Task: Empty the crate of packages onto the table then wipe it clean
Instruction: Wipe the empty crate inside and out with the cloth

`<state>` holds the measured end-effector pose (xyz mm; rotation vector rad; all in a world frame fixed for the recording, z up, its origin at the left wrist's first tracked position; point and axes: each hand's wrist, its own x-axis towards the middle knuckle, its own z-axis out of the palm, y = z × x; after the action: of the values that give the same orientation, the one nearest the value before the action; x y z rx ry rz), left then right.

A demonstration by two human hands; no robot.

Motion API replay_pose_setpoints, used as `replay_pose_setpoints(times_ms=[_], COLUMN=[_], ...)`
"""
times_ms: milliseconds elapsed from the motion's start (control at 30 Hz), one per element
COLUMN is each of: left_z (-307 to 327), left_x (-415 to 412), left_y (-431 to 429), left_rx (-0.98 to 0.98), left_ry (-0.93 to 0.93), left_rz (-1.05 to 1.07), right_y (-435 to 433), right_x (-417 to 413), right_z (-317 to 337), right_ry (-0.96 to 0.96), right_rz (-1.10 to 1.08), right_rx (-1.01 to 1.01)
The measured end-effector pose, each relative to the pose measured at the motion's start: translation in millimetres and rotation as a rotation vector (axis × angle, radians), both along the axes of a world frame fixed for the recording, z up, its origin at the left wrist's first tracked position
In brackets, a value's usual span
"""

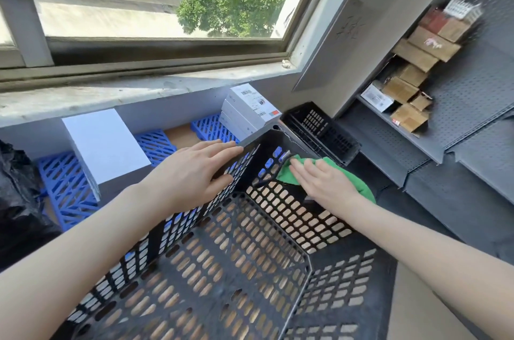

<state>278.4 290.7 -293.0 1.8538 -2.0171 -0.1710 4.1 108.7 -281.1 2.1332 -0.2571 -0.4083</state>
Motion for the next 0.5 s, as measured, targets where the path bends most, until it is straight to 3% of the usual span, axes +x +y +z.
replay_pose_setpoints(times_ms=[267,400,500], left_z=[1,2,2], left_x=[0,-3,-3], left_y=[2,2,2], left_rx=[0.013,0.005,0.006], left_ry=[-0.013,-0.024,-0.028], left_rz=[-0.004,-0.016,-0.02], right_y=[20,10,5], right_x=[-95,-82,-42], right_z=[10,15,24], right_ry=[-0.094,-0.072,-0.181], right_rz=[0.067,0.156,0.144], right_rx=[0.1,0.124,0.102])
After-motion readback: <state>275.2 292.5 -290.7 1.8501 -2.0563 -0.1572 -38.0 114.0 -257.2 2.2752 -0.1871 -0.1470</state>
